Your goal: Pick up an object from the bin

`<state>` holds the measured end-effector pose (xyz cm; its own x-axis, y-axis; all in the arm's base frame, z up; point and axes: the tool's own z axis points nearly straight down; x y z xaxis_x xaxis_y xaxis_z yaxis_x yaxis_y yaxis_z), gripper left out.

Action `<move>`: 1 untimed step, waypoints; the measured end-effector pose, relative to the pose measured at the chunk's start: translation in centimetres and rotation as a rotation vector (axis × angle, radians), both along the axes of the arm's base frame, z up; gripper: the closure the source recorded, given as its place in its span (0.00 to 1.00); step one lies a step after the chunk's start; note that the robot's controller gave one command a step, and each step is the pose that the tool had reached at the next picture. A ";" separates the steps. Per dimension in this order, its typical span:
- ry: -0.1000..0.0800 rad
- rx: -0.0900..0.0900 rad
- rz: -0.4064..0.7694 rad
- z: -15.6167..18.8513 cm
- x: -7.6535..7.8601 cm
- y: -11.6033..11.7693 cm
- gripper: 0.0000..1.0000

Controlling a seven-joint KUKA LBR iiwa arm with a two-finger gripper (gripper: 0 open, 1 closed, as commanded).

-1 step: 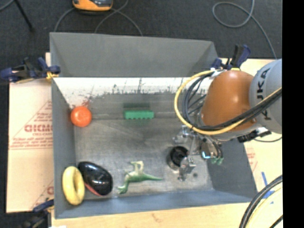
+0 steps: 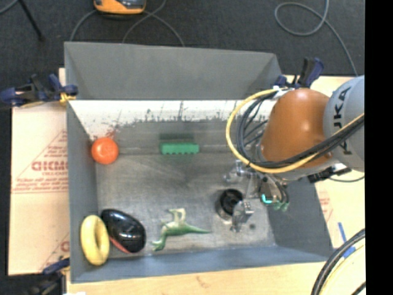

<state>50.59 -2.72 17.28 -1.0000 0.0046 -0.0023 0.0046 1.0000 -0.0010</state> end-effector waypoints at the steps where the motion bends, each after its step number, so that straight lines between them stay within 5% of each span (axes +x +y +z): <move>1: -0.010 -0.001 0.034 -4.2 1.8 -0.6 0.00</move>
Offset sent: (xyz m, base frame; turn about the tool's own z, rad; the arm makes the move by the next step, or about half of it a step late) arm 0.0487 -0.0229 -0.0855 0.0550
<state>52.41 -3.31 13.13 -0.9995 -0.0297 -0.0125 -0.0297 0.9996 -0.0020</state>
